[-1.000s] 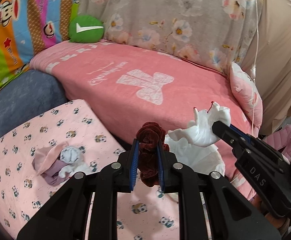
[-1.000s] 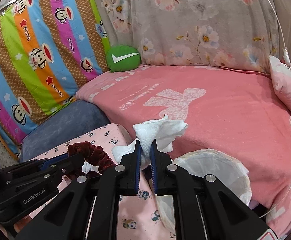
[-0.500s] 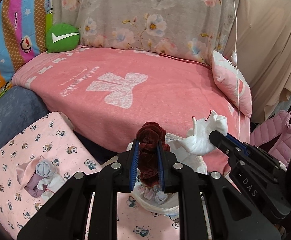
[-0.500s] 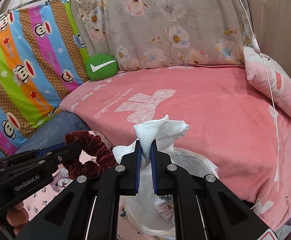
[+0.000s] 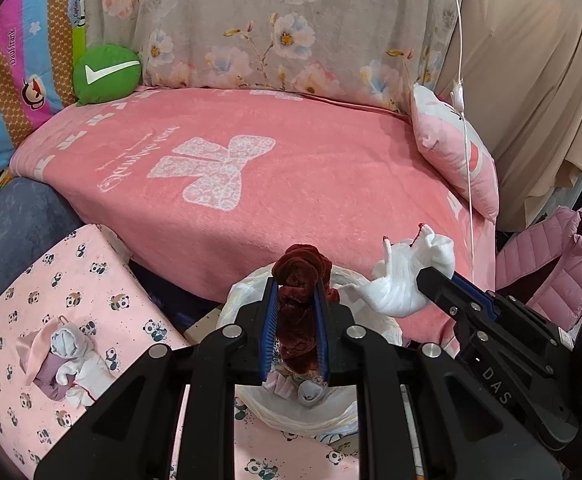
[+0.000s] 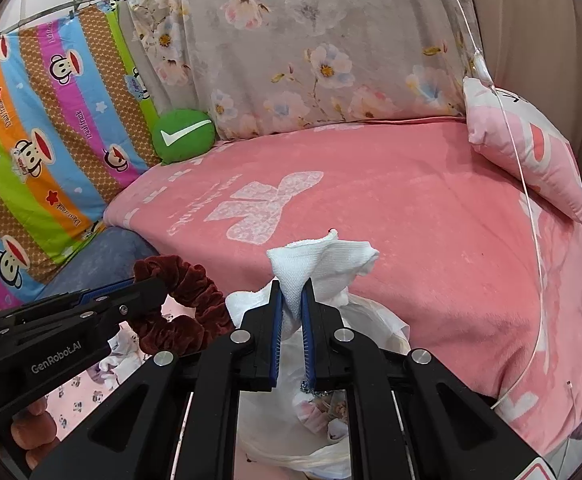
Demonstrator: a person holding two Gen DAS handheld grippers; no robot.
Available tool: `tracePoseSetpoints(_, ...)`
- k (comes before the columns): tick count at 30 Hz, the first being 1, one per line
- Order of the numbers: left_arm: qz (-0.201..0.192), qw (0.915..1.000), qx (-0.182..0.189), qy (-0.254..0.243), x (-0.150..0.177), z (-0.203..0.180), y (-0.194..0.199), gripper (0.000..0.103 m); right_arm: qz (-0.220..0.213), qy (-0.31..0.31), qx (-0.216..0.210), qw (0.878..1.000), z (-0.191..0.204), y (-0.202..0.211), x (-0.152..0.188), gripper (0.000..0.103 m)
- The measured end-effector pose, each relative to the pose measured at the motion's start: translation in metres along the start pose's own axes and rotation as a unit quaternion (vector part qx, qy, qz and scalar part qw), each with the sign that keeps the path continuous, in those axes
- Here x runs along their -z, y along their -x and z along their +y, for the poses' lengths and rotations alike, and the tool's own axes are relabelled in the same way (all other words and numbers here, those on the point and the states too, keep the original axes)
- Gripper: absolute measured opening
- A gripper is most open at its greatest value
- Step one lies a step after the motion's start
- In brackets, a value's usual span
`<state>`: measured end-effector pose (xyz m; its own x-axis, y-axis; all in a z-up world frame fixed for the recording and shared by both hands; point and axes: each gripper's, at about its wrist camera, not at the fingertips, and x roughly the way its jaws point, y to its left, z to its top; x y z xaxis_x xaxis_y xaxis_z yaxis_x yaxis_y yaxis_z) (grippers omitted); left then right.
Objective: Collect trash
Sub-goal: 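Open both tools to drop the scrunchie and cloth into the bin, then move both open tools back over the remaining clothes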
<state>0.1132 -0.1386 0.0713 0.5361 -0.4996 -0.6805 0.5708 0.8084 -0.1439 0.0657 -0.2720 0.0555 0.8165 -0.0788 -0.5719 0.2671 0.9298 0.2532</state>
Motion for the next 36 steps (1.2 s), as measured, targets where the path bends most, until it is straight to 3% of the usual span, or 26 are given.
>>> tracePoseSetpoints(10, -0.003, 1.0000, 0.003, 0.004, -0.004, -0.004, -0.005, 0.020, 0.001, -0.004, 0.006, 1.000, -0.002, -0.003, 0.000, 0.014)
tracePoseSetpoints(14, -0.007, 0.9999, -0.007, 0.010, -0.005, -0.004, -0.005, 0.047, -0.004, -0.008, 0.010, 1.000, -0.003, -0.001, 0.001, 0.016)
tracePoseSetpoints(16, -0.013, 0.9998, -0.012, 0.009, -0.005, -0.004, -0.003, 0.053, -0.007, -0.010, 0.012, 1.000, -0.003, 0.001, 0.002, 0.021)
tracePoseSetpoints(36, -0.013, 0.9992, -0.022, 0.032, 0.003, 0.017, 0.006, 0.053, 0.003, 0.002, 0.002, 1.000, 0.009, -0.002, 0.007, 0.025)
